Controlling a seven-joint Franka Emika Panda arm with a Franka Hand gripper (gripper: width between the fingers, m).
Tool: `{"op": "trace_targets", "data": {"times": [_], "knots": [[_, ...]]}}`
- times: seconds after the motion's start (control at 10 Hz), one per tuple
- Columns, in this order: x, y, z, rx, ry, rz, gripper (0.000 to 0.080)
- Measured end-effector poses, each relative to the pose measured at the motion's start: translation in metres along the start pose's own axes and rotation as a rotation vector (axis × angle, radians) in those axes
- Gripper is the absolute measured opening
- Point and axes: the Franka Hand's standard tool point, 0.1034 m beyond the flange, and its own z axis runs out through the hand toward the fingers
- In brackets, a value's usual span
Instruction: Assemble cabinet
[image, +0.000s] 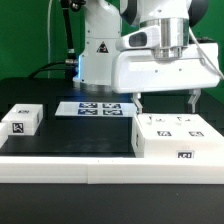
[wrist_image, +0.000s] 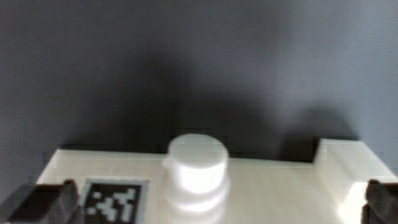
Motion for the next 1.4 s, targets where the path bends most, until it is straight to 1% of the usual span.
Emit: {"op": "trace_targets", "data": {"times": [0.1, 0.2, 0.5, 0.6, 0.7, 0.8, 1.1, 1.2, 1.4], "knots": [[-0.003, 0.006, 0.004, -0.008, -0.007, -0.010, 0.0797], [-0.002, 0.013, 0.004, -0.009, -0.007, -0.030, 0.0797], [-0.002, 0.013, 0.004, -0.008, -0.007, -0.037, 0.0797], [-0.001, 0.009, 0.004, -0.005, -0.010, -0.019, 0.0797], [0.003, 0.002, 0.004, -0.001, -0.017, 0.013, 0.0797], [0.005, -0.001, 0.009, -0.002, -0.023, 0.027, 0.0797], [-0.001, 0.012, 0.026, -0.014, 0.012, -0.019, 0.0797], [-0.003, 0.014, 0.029, -0.017, 0.027, -0.036, 0.0797], [-0.002, 0.013, 0.029, -0.016, 0.026, -0.042, 0.0797]]}}
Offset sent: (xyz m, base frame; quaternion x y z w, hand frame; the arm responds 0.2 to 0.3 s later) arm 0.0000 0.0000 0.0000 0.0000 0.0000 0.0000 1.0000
